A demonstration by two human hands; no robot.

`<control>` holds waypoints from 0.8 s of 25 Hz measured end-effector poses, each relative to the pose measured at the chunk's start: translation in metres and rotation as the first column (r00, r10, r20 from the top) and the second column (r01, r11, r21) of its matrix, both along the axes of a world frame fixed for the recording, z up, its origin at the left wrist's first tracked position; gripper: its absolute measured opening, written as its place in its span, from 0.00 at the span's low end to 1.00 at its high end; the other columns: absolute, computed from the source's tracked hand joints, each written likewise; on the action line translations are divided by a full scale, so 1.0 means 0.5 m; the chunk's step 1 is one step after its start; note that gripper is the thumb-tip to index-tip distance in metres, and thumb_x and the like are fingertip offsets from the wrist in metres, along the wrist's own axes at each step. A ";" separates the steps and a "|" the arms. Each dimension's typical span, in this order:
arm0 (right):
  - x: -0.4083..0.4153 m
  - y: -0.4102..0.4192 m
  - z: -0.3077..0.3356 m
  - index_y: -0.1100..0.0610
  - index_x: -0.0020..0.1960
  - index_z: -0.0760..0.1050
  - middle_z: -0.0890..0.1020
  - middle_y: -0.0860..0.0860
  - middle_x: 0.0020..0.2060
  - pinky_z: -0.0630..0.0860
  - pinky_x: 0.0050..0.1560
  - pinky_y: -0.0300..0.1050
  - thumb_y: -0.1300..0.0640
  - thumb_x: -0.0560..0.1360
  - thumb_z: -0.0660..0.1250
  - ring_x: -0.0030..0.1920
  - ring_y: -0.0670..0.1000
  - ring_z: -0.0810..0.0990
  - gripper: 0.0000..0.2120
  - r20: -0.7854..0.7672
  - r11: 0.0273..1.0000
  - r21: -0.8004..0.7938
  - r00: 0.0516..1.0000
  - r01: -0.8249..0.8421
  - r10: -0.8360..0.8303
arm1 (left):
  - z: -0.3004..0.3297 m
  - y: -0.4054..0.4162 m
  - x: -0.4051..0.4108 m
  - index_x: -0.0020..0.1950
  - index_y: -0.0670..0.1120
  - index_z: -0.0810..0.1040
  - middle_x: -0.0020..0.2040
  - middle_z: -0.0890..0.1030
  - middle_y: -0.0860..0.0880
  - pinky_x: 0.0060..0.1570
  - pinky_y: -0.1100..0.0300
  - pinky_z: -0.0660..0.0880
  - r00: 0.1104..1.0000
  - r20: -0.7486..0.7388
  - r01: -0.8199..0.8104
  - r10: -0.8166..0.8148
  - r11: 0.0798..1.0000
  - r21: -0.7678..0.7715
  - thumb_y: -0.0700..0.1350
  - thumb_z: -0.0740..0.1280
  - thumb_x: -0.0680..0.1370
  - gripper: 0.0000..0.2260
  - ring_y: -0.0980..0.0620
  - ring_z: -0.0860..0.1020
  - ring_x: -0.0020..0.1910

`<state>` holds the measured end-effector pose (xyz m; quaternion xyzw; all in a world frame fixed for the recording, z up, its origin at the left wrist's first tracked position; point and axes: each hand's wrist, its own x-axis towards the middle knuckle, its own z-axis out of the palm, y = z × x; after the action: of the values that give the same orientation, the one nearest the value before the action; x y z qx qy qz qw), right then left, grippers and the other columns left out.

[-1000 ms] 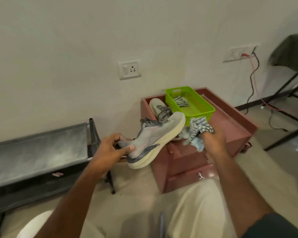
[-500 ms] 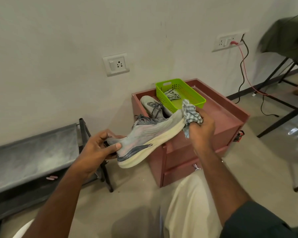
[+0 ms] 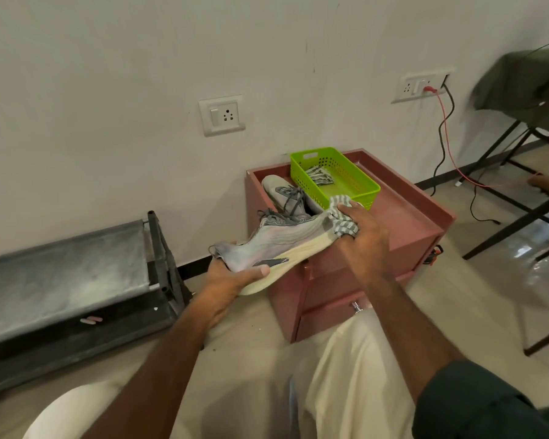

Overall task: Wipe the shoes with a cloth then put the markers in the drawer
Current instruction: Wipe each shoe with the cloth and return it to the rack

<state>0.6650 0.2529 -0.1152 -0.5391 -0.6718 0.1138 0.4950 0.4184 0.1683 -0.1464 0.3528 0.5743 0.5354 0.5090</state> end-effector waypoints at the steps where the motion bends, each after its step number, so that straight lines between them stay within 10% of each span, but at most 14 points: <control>1: 0.004 -0.004 0.001 0.55 0.63 0.81 0.80 0.56 0.64 0.72 0.69 0.54 0.73 0.65 0.70 0.68 0.54 0.77 0.28 -0.005 1.000 0.000 1.000 0.005 -0.005 | 0.007 0.001 0.000 0.60 0.46 0.81 0.54 0.87 0.49 0.55 0.55 0.80 0.999 -0.020 -0.026 0.027 1.000 0.009 0.54 0.84 0.54 0.37 0.51 0.85 0.54; 10: -0.161 -0.071 0.002 0.60 0.66 0.78 0.78 0.58 0.67 0.67 0.72 0.57 0.69 0.68 0.72 0.70 0.61 0.72 0.27 0.429 0.832 0.165 0.798 -0.530 0.423 | 0.037 -0.003 0.009 0.58 0.49 0.81 0.48 0.87 0.51 0.51 0.54 0.83 0.996 -0.025 -0.081 0.083 0.996 0.041 0.44 0.83 0.66 0.22 0.53 0.86 0.48; 20: -0.129 -0.048 -0.008 0.60 0.64 0.80 0.79 0.59 0.65 0.63 0.74 0.45 0.70 0.67 0.70 0.69 0.59 0.74 0.26 0.298 0.958 0.092 0.926 -0.270 0.233 | 0.018 -0.016 -0.010 0.66 0.43 0.79 0.54 0.86 0.51 0.55 0.60 0.82 0.964 -0.194 -0.144 0.183 0.969 0.200 0.43 0.82 0.68 0.28 0.58 0.85 0.51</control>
<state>0.6003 0.2288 -0.1193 -0.4253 -0.8056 0.0534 0.4090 0.4135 0.1603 -0.1374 0.4043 0.6002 0.5860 0.3645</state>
